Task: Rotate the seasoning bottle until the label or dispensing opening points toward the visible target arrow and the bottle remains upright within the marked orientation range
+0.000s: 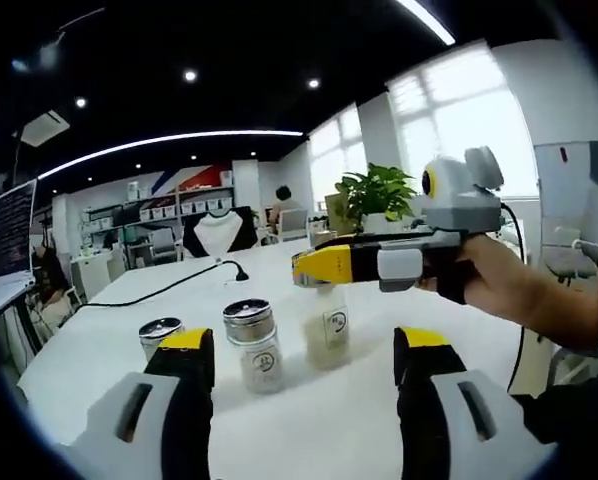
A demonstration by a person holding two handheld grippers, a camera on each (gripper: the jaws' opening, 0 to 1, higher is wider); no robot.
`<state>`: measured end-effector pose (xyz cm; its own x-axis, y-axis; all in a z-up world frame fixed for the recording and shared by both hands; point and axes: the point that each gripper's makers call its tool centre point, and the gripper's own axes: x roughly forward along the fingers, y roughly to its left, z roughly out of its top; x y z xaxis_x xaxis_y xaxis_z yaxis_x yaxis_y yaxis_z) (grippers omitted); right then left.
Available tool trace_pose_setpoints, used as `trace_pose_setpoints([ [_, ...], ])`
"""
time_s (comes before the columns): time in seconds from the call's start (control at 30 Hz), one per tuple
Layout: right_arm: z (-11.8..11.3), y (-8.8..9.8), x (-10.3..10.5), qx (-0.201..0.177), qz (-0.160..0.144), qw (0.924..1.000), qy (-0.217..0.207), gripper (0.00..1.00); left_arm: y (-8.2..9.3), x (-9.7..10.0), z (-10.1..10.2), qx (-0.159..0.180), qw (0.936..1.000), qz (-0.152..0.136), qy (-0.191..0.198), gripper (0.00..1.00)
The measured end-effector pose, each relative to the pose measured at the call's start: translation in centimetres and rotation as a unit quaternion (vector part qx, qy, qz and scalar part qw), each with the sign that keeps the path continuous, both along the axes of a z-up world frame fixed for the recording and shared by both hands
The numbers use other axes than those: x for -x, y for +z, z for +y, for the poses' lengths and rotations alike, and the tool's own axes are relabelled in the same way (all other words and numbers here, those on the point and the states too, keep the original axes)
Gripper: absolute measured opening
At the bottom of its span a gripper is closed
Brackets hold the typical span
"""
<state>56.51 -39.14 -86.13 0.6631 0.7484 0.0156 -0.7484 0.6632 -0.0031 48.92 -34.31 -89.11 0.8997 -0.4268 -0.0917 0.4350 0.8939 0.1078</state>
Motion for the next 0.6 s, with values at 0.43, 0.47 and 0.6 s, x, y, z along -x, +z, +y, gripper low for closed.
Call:
trace_pose_setpoints([
  [0.43,-2.9,0.6,1.0,0.006,-0.006,0.9998,-0.019,0.39,0.1,0.2,-1.2,0.008,0.9998,0.001,-0.015,0.77],
  [0.47,-3.0,0.6,0.9,0.006,-0.005,0.9998,-0.02,0.39,0.1,0.2,-1.2,0.01,0.9998,0.001,-0.017,0.76],
  [0.6,-4.1,1.0,0.9,0.005,-0.007,0.9993,-0.036,0.36,0.3,-0.1,-1.6,0.021,0.9997,0.001,-0.016,0.76],
])
